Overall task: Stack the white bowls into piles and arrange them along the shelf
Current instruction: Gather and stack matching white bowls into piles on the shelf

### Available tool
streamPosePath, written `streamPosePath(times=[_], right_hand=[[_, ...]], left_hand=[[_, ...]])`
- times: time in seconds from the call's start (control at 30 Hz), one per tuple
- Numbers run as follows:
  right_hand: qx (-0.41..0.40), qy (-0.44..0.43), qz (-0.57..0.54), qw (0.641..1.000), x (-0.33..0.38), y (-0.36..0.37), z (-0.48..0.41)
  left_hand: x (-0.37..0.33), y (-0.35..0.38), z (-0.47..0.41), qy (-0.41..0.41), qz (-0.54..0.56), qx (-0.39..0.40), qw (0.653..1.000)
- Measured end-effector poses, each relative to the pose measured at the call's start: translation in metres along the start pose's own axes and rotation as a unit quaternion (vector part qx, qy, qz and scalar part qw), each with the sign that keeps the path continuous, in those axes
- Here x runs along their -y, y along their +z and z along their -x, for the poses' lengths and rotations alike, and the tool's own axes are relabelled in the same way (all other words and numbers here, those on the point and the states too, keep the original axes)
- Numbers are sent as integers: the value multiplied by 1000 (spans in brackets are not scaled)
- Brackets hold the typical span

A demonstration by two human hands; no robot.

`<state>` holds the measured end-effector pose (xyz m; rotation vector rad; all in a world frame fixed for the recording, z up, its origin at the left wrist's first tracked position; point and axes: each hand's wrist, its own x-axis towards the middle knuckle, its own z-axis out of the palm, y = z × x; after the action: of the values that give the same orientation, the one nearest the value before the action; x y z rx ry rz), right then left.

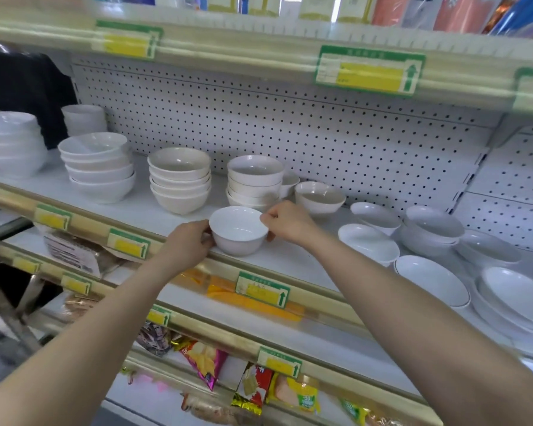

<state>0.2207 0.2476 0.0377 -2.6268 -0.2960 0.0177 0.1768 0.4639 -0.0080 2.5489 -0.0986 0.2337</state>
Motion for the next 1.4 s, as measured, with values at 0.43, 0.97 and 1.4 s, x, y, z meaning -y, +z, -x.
streamPosePath(times=[0.43, 0.97, 1.4], right_hand=[[-42, 89, -29, 995, -25, -77, 46], [-121, 242, 28, 962, -112, -136, 103], [-131, 228, -32, 964, -132, -115, 105]], left_hand=[[-35, 20, -5, 58, -34, 44, 997], [-123, 81, -30, 164, -53, 120, 978], [-122, 88, -34, 173, -60, 127, 975]])
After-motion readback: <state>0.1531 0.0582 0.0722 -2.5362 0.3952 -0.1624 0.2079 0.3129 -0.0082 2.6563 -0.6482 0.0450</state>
